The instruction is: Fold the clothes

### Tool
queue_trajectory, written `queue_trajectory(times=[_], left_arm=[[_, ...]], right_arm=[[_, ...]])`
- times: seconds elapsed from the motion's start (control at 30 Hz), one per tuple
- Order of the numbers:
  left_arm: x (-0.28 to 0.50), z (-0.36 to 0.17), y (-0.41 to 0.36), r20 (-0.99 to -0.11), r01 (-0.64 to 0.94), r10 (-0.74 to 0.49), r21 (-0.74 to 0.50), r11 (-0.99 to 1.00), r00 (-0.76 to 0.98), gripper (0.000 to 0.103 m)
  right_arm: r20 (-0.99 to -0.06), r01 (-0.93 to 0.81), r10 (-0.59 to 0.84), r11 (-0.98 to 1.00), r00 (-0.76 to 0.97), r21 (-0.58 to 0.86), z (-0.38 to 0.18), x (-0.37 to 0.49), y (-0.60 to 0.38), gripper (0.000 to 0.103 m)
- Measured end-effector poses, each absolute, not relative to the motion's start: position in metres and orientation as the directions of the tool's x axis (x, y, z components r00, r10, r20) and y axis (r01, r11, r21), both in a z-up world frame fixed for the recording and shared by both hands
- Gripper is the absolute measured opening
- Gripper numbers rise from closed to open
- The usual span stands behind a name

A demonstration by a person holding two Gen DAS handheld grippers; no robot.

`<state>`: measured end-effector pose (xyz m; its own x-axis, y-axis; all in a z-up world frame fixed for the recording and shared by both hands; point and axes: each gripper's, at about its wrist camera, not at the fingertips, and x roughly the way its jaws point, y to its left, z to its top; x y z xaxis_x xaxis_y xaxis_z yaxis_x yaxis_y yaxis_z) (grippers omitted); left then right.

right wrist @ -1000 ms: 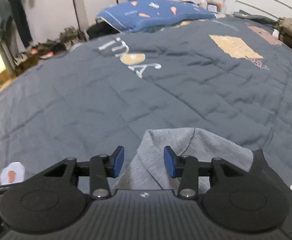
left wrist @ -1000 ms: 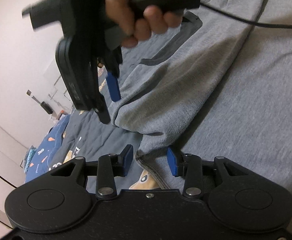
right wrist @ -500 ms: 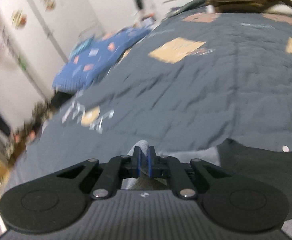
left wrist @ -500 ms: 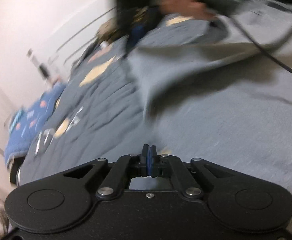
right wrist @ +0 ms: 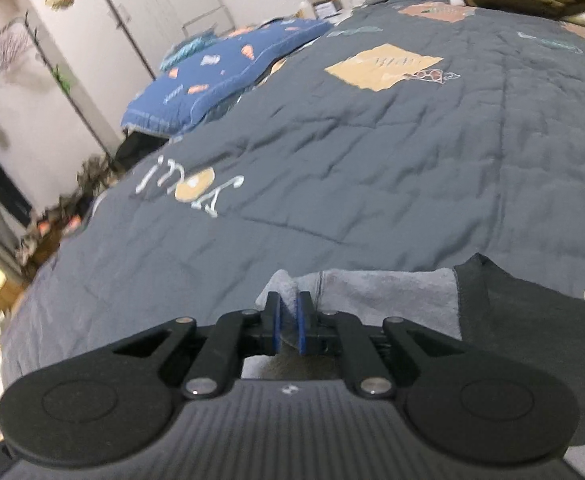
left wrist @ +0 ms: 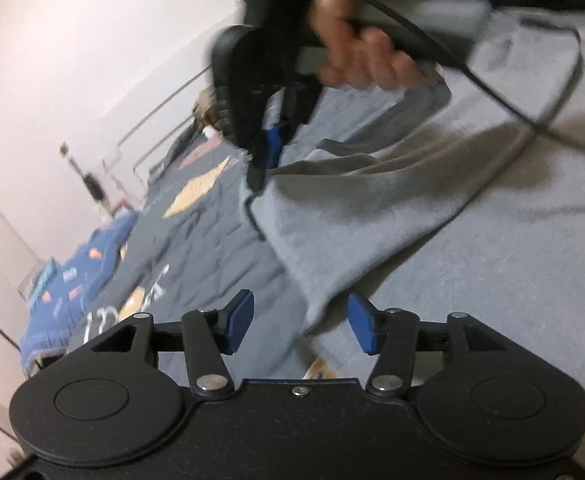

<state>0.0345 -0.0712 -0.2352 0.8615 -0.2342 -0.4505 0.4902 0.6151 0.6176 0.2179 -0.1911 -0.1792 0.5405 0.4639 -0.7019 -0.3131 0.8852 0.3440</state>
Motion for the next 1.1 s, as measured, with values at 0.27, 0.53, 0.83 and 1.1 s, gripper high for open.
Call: queue_trajectory(times=[0.27, 0.53, 0.83, 1.1], left_arm=[[0.061, -0.243, -0.063, -0.498, 0.513, -0.254, 0.497, 0.7, 0.829, 0.004], [0.055, -0.218, -0.046, -0.567, 0.57, -0.284, 0.426, 0.702, 0.773, 0.004], [0.057, -0.228, -0.045, -0.586, 0.574, -0.274, 0.415, 0.706, 0.762, 0.007], [0.059, -0.225, -0.044, -0.602, 0.583, -0.272, 0.41, 0.702, 0.751, 0.007]], right_arm=[[-0.688, -0.274, 0.452, 0.892, 0.568, 0.359, -0.18, 0.217, -0.193, 0.008], [-0.759, -0.241, 0.412, 0.911, 0.504, 0.334, -0.193, 0.225, -0.184, 0.009], [-0.68, -0.583, 0.362, 0.803, 0.638, -0.119, -0.142, 0.19, -0.147, 0.031], [-0.671, -0.727, 0.31, 0.44, 0.674, -0.527, -0.169, 0.16, -0.09, 0.033]])
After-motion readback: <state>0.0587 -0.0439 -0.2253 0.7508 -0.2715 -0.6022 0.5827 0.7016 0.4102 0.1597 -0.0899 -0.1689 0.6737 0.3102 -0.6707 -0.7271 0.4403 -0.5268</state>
